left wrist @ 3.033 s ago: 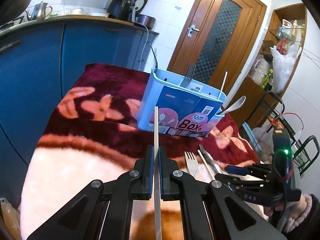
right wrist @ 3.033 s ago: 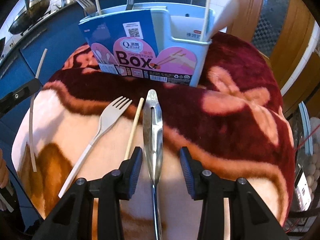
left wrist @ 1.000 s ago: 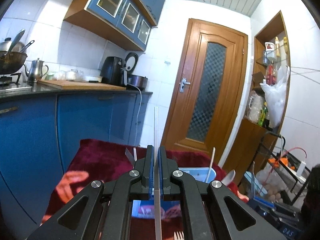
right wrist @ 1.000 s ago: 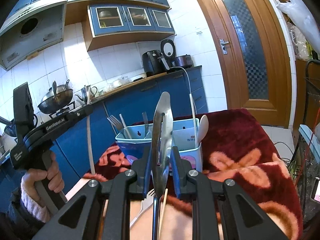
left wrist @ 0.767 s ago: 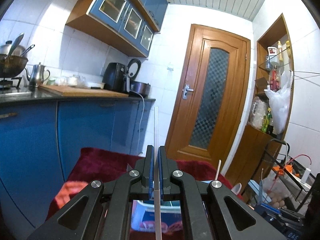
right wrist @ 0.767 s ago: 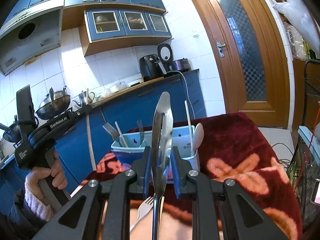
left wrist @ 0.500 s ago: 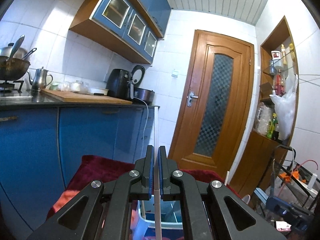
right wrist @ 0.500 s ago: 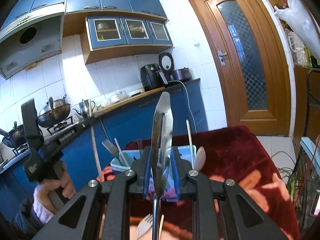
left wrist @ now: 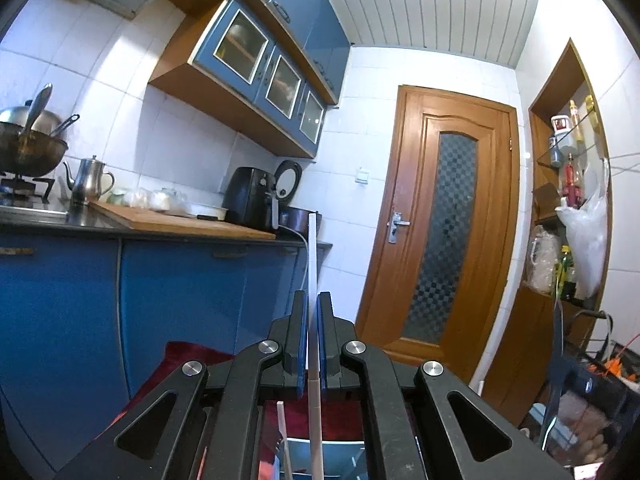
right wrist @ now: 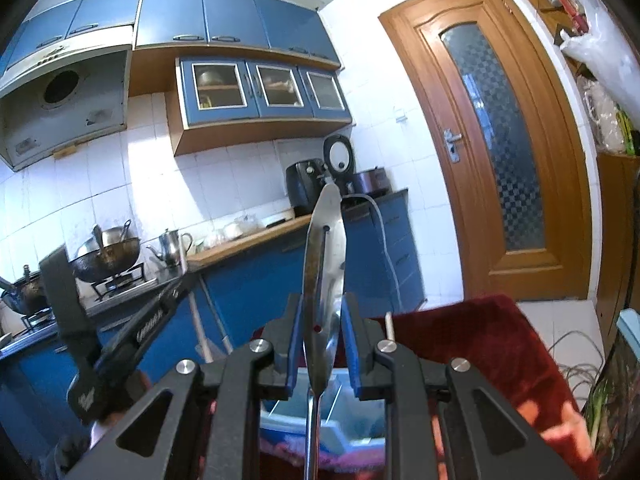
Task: Organize utensils
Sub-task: 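Lower the white stick into the caddy with the left tool while the right tool brings the knife over it, then open both tools to drop the white stick and silver knife into the caddy, then move both tools back over the white fork and wooden chopstick on the blanket, then close the left tool on the white plastic fork and lift it, then grasp the wooden chopstick with the right tool while the left tool holds the fork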
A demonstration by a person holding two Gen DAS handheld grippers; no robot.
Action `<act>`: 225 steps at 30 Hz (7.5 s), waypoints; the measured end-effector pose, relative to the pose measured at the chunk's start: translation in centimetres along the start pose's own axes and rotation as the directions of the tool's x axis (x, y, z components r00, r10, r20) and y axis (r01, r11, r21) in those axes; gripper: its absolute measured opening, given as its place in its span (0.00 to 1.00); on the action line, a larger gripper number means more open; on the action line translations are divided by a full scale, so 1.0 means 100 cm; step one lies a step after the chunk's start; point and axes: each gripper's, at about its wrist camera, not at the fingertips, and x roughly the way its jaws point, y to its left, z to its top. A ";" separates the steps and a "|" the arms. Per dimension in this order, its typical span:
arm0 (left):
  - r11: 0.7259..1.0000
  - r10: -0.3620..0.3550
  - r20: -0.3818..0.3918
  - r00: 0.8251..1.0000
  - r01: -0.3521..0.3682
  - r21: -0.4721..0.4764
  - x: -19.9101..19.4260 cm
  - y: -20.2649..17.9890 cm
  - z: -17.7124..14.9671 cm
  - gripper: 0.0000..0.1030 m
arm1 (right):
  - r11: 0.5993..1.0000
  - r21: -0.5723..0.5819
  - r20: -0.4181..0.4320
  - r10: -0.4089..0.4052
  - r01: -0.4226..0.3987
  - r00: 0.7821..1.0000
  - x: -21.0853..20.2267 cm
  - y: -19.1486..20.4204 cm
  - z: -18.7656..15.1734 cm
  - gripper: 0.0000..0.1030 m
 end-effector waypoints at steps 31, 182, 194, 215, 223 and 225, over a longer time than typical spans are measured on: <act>1.000 -0.028 -0.055 0.998 0.029 0.012 0.011 0.000 -0.026 0.18 | 0.983 -0.160 0.077 -0.079 0.090 0.994 0.040 0.002 -0.026 0.38; 0.965 -0.262 -0.825 0.501 0.157 -0.211 -0.035 -0.035 -0.162 0.09 | 0.974 0.059 -0.471 -0.165 0.217 0.866 -0.088 -0.041 -0.123 0.40; 0.970 -0.241 -0.738 0.630 0.140 -0.197 -0.060 -0.019 -0.132 0.03 | 0.982 0.041 -0.497 -0.141 0.186 0.856 -0.083 -0.031 -0.126 0.40; 0.999 -0.047 -0.505 0.862 0.047 -0.012 -0.120 0.035 -0.073 0.03 | 0.996 -0.086 -0.676 -0.070 0.015 0.734 -0.039 0.029 -0.135 0.35; 0.999 -0.045 -0.494 0.869 0.047 -0.009 -0.125 0.043 -0.073 0.03 | 0.997 -0.079 -0.769 -0.072 0.018 0.636 -0.015 0.029 -0.140 0.32; 0.999 -0.044 -0.493 0.869 0.044 -0.012 -0.125 0.045 -0.074 0.03 | 0.997 -0.074 -0.789 -0.074 0.024 0.610 -0.010 0.027 -0.141 0.28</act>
